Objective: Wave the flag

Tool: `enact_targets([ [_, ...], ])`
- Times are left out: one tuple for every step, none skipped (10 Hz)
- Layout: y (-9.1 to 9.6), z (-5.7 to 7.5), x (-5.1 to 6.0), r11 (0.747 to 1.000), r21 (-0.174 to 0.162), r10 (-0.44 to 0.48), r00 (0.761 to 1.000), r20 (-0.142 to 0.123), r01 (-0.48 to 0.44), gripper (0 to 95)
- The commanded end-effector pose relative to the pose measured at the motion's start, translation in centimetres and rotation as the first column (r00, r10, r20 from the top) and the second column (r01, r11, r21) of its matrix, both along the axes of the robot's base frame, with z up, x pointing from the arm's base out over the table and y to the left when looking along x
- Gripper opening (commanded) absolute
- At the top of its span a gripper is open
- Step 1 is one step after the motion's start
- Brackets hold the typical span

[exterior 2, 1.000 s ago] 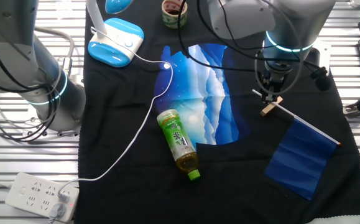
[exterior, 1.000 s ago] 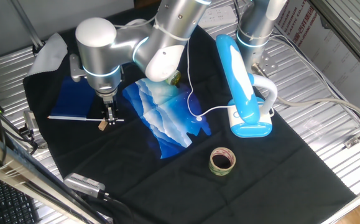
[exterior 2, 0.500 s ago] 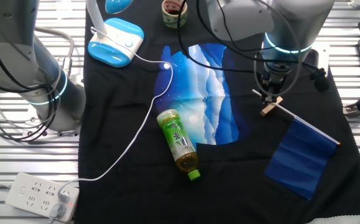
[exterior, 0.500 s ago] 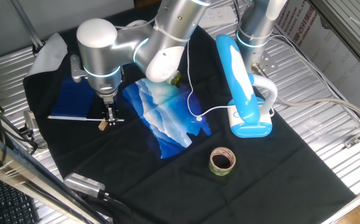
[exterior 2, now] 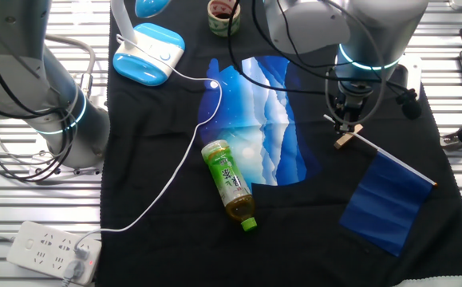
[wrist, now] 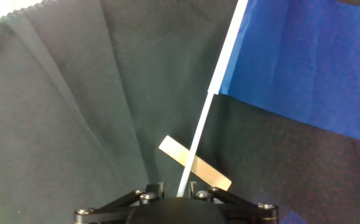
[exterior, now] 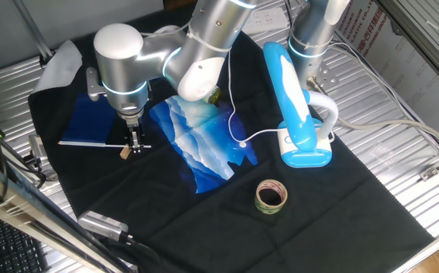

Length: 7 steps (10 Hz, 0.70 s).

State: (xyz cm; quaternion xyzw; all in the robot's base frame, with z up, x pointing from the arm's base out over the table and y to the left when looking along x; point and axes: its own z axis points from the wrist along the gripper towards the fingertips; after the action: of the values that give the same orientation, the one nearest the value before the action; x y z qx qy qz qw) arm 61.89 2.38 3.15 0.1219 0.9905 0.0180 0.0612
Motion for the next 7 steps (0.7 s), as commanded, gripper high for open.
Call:
enact_targets([
  [0.02,-0.02,0.01,1.000,0.001,0.001,1.000,0.003,-0.001,19.0],
  [0.01,-0.08,-0.01,1.000,0.002,0.002,1.000,0.005,-0.002,19.0],
  [0.00,-0.15,-0.02,1.000,0.002,0.002,1.000,0.009,-0.002,19.0],
  [0.00,-0.17,-0.02,1.000,0.002,0.002,1.000,0.009,-0.002,19.0],
  [-0.01,-0.19,-0.04,1.000,0.001,0.003,1.000,0.009,-0.003,19.0],
  [-0.01,-0.20,-0.05,1.000,0.002,0.003,1.000,0.010,-0.003,0.0],
  [-0.01,-0.20,-0.06,1.000,0.003,0.003,1.000,0.011,-0.003,0.0],
])
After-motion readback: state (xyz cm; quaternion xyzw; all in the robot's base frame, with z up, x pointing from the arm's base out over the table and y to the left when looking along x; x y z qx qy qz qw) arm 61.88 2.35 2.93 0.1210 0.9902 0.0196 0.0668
